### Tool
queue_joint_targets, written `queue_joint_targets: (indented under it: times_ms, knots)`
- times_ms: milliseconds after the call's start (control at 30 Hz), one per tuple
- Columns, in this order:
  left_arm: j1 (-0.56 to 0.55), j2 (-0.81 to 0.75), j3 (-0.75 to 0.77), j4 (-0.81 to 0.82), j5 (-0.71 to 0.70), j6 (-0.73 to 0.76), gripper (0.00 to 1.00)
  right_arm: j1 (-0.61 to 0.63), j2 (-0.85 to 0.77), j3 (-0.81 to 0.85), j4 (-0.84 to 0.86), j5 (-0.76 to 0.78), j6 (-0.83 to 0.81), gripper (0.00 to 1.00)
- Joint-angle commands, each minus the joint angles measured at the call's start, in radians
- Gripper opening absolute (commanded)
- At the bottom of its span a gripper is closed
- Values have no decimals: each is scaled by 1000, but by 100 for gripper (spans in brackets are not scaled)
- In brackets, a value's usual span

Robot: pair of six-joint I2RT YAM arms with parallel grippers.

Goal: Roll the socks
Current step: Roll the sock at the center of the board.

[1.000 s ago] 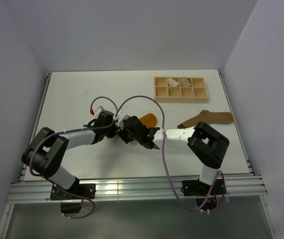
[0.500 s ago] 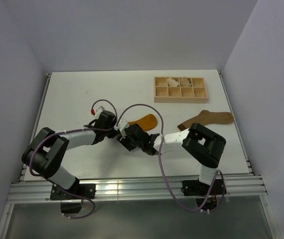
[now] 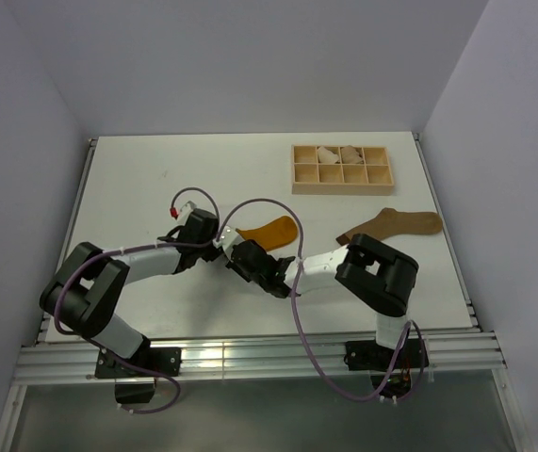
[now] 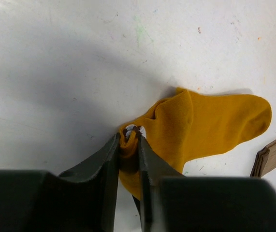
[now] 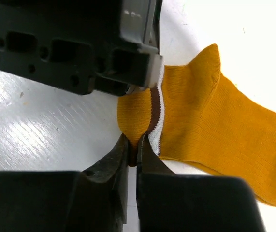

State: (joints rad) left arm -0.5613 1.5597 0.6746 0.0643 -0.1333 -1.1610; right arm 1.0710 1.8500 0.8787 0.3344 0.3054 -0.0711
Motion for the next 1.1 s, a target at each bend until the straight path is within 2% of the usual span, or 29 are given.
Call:
queue_joint_targets:
  times_ms: [0, 67, 100, 200, 400, 533, 633, 900, 1067]
  knots:
    - [-14, -53, -24, -11, 12, -45, 34, 10, 25, -12, -109, -38, 43, 0]
    - [-14, -72, -35, 8, 12, -60, 43, 6, 14, -17, -127, -49, 63, 0]
    - [-14, -81, -35, 8, 9, -63, 52, 3, 8, -23, -130, -61, 68, 0]
    - [-11, -92, -26, 2, 6, -65, 64, -5, -11, -38, -138, -93, 70, 0]
    - [18, -112, 29, -38, 6, 30, 60, -37, -31, -72, -124, -184, 97, 0]
    - [70, -55, 85, -61, 109, 154, 56, -66, -51, -95, -100, -248, 100, 0]
    - [89, -24, 124, -63, 124, 207, 54, -103, -64, -113, -86, -301, 119, 0]
    - [95, -40, 85, -9, 156, 195, 54, -203, -90, -129, -93, -434, 175, 0]
    - [95, 2, 131, 3, 190, 219, 54, -249, -104, -124, -121, -512, 201, 0]
